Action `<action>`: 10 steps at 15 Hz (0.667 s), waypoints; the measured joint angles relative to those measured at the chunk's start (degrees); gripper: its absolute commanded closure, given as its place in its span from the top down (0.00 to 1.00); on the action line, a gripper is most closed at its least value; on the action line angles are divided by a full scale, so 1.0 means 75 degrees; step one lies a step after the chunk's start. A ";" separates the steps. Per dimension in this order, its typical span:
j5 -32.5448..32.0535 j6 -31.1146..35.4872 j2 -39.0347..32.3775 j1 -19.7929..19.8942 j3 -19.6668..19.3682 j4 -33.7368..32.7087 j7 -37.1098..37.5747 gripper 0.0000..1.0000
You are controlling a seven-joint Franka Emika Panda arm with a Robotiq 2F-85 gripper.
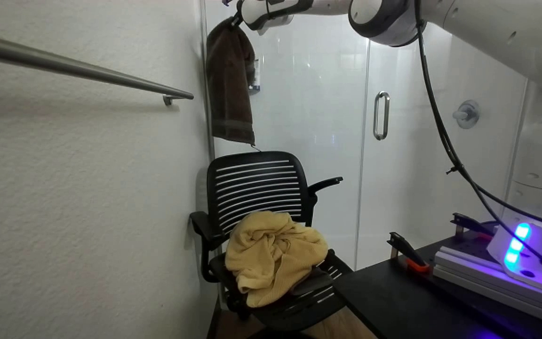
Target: Hang the dark towel on the back of the chair
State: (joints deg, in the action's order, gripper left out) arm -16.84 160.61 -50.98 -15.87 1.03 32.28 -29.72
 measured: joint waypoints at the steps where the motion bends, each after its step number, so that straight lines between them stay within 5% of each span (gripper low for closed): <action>1: 0.0182 0.0278 -0.0057 0.0022 0.0301 0.0000 -0.0192 0.03; 6: 0.0824 0.0448 -0.0291 0.0091 0.1635 0.0082 -0.0819 0.03; 10: 0.0551 -0.0732 -0.0134 -0.0081 0.1182 0.0163 0.0034 0.03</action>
State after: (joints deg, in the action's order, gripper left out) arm -12.71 155.12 -51.99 -16.49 9.89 33.50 -29.47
